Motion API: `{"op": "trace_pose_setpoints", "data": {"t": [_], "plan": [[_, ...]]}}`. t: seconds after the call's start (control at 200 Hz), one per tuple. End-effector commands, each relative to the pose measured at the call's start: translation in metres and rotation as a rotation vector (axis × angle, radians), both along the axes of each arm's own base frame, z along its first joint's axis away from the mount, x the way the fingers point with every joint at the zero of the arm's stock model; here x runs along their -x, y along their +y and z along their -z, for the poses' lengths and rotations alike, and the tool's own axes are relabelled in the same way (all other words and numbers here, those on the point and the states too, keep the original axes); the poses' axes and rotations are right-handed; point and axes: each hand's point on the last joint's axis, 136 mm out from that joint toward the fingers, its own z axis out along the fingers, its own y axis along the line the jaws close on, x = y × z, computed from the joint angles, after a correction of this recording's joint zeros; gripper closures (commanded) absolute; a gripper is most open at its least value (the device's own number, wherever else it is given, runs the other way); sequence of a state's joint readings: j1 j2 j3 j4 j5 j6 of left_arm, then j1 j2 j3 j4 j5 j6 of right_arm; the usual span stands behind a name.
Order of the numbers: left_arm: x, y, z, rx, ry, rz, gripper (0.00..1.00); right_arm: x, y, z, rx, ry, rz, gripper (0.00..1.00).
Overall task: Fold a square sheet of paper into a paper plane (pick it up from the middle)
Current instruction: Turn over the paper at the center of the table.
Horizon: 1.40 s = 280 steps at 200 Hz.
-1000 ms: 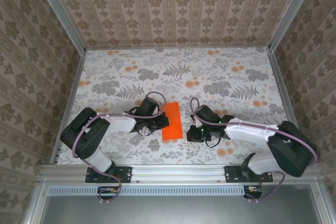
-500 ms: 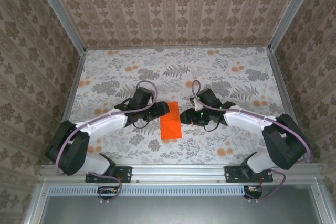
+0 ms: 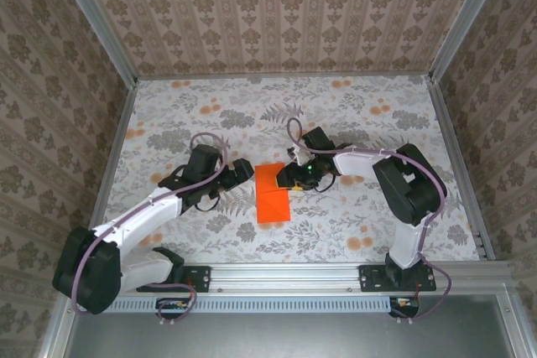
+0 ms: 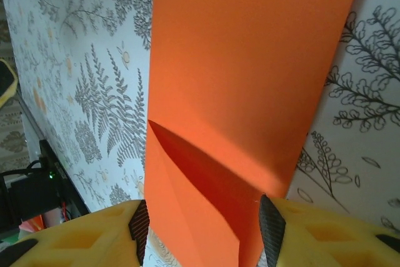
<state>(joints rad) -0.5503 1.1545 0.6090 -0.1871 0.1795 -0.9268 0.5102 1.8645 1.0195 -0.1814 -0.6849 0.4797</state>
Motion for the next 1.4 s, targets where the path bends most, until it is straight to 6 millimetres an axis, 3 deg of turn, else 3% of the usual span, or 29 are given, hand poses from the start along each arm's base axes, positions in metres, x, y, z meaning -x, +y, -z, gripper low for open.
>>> {"op": "trace_pose_setpoints", "data": {"t": [0.0, 0.23, 0.345, 0.44, 0.785, 0.94, 1.255, 1.395], "plan": [[0.001, 0.000, 0.001, -0.015, 0.003, 0.037, 0.00, 0.007, 0.005, 0.000, -0.025, 0.035, -0.066, 0.50], [-0.001, -0.016, 0.012, 0.044, 0.010, 0.064, 0.00, 0.017, 0.008, -0.003, -0.077, 0.061, -0.090, 0.69], [0.000, -0.030, 0.014, 0.055, 0.017, 0.114, 0.02, 0.018, 0.003, -0.002, -0.054, 0.053, -0.080, 0.87], [0.004, -0.043, 0.016, 0.053, 0.030, 0.159, 0.04, 0.015, -0.001, 0.001, -0.025, 0.040, -0.062, 0.96], [0.024, -0.075, 0.037, 0.129, 0.107, 0.236, 0.26, 0.006, -0.014, -0.008, -0.046, -0.012, 0.008, 0.96], [0.025, -0.085, 0.041, 0.148, 0.120, 0.264, 0.40, 0.003, -0.017, -0.010, -0.044, -0.021, 0.022, 0.96], [0.022, -0.106, 0.046, 0.190, 0.100, 0.336, 0.53, 0.001, -0.022, -0.012, -0.047, -0.021, 0.042, 0.95], [0.019, -0.112, 0.049, 0.200, 0.077, 0.358, 0.64, 0.000, -0.024, -0.016, -0.070, -0.014, 0.058, 0.90]]}}
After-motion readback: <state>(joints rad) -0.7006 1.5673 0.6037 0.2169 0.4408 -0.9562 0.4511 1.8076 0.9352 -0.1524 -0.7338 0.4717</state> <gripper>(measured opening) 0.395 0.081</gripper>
